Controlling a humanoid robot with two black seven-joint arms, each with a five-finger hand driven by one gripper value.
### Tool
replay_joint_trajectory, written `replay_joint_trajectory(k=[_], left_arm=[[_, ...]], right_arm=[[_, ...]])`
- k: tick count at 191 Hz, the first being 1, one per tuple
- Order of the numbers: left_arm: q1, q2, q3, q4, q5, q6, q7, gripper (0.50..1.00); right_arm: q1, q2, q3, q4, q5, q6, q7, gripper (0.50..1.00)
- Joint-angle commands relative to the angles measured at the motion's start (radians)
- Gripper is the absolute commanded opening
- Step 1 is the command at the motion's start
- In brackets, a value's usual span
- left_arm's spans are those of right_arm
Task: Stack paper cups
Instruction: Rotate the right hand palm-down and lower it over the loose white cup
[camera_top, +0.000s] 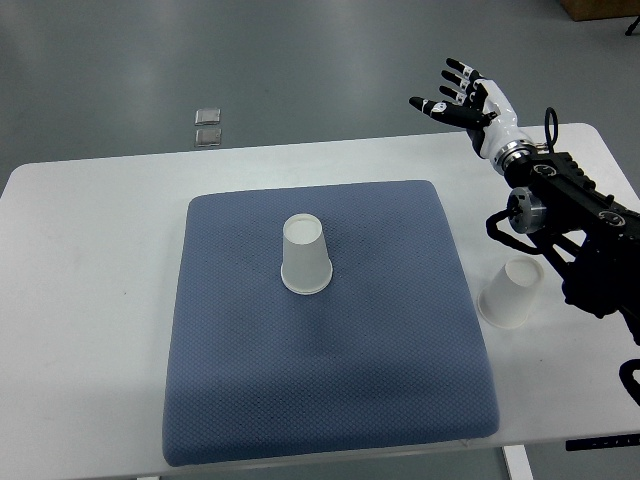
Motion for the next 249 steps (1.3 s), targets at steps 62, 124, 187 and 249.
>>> replay_joint_trajectory(k=[62, 124, 187, 249], left_arm=[[0.000, 0.000, 0.001, 0.000, 0.001, 0.000, 0.000, 1.000], [0.000, 0.000, 0.001, 0.000, -0.001, 0.000, 0.000, 1.000], [0.000, 0.000, 0.001, 0.000, -0.001, 0.000, 0.000, 1.000], [0.000, 0.000, -0.001, 0.000, -0.001, 0.000, 0.000, 1.000]], right_arm=[[-0.041, -0.259, -0.011, 0.113, -0.369, 0.300, 0.042, 0.926], [-0.046, -0.447, -0.034, 0.219, -0.633, 0.612, 0.158, 0.926], [-0.061, -0.519, -0.095, 0.278, -0.872, 0.787, 0.276, 0.926], [-0.067, -0.533, -0.165, 0.298, -1.004, 0.787, 0.324, 0.926]])
